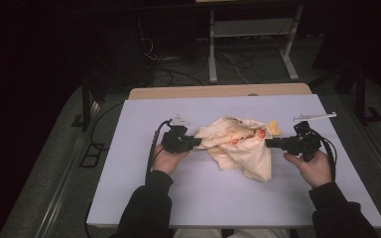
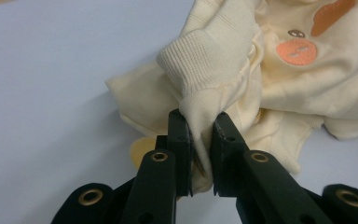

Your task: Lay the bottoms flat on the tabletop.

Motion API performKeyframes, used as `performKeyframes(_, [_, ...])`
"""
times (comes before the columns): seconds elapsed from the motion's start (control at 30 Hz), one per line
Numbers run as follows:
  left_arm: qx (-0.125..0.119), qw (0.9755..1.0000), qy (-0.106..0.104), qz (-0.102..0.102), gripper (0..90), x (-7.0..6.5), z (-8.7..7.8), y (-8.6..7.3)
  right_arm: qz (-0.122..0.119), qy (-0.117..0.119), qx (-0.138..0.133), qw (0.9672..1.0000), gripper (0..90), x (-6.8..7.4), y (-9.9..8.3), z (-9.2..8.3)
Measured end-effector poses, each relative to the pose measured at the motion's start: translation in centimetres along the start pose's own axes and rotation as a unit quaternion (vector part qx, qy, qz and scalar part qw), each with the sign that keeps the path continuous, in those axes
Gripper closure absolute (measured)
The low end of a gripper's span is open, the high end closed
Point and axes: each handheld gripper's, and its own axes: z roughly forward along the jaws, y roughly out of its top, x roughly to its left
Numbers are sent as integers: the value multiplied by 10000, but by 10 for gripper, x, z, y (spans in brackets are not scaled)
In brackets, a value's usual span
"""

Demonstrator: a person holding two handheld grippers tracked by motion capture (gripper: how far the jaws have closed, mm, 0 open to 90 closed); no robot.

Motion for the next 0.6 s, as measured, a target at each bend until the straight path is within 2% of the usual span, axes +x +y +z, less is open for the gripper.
performKeyframes(0.17, [-29, 10000, 61, 58, 786, 2, -25, 6, -33, 158, 62, 9999, 823, 5, 2, 0])
performKeyframes(0.3, [30, 9998, 55, 192, 786, 1, -42, 13, -29, 299, 113, 9995, 823, 8, 3, -2])
performKeyframes(0.37, [62, 9997, 45, 236, 787, -1, -50, 16, -32, 351, 132, 9993, 823, 10, 3, -3])
performKeyframes(0.4, [88, 9996, 30, 269, 786, -1, -54, 18, -14, 449, 155, 9989, 823, 12, 3, -5])
performKeyframes(0.6, [252, 9985, -50, 491, 786, -12, -76, 33, -12, 586, 203, 9981, 824, 18, 2, -11])
